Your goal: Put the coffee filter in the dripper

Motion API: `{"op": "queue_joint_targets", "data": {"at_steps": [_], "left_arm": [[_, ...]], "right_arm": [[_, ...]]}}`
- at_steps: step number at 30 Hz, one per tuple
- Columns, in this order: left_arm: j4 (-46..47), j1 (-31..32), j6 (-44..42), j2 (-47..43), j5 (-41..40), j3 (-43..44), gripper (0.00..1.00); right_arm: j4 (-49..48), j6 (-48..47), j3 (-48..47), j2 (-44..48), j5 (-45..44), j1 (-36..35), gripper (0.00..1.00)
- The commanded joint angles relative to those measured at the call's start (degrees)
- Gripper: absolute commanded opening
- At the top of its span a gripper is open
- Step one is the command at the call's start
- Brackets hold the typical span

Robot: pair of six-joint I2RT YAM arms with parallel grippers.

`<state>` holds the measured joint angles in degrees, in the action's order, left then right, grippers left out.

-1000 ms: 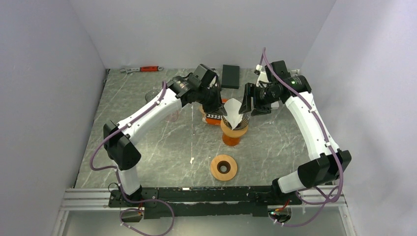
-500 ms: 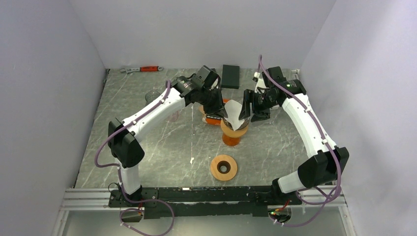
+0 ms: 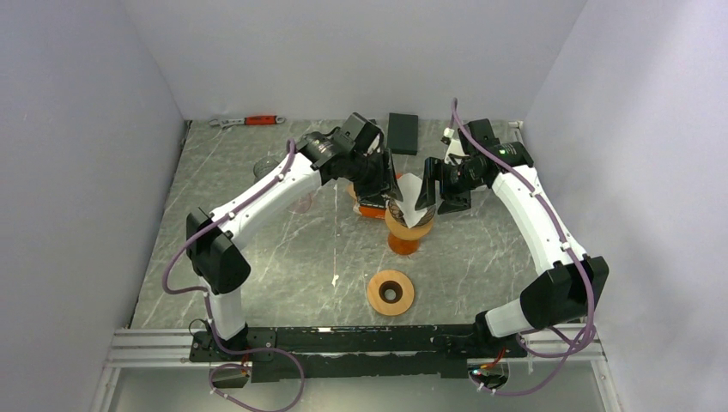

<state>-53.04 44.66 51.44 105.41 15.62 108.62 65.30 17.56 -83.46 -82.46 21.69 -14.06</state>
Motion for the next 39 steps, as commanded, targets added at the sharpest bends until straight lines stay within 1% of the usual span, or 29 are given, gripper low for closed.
{"op": "queue_joint_targets", "data": {"at_steps": [1,7,15,22,29,35,39], "left_arm": [[-0.59,0.07,-2.51,-4.07,-3.27,1.22,0.55],[-3.34,0.04,-4.40,-2.95,-4.89,1.31,0.56],[-0.86,0.08,-3.48,-1.76,-2.80,-0.61,0.55],[-0.27,0.07,-3.15,-1.35,-2.00,-1.24,0.52],[-0.65,0.07,-2.70,-0.61,-1.12,-1.62,0.48],[-1.97,0.08,-2.93,-0.18,-1.72,-1.32,0.45],[-2.20,0.07,-3.05,-0.12,-1.82,-1.54,0.44]], "right_arm": [[-2.78,0.54,0.27,2.07,2.10,0.57,0.71],[-4.08,0.51,1.85,2.49,2.97,1.17,0.73],[-7.43,0.89,6.54,3.11,4.20,2.25,0.74],[-8.13,0.18,7.74,3.00,2.82,2.30,0.68],[-8.36,-0.58,8.50,2.59,1.11,2.37,0.64],[-8.78,-1.30,9.34,1.77,0.70,2.37,0.55],[-9.04,-1.30,9.54,1.55,0.44,2.33,0.53]]}}
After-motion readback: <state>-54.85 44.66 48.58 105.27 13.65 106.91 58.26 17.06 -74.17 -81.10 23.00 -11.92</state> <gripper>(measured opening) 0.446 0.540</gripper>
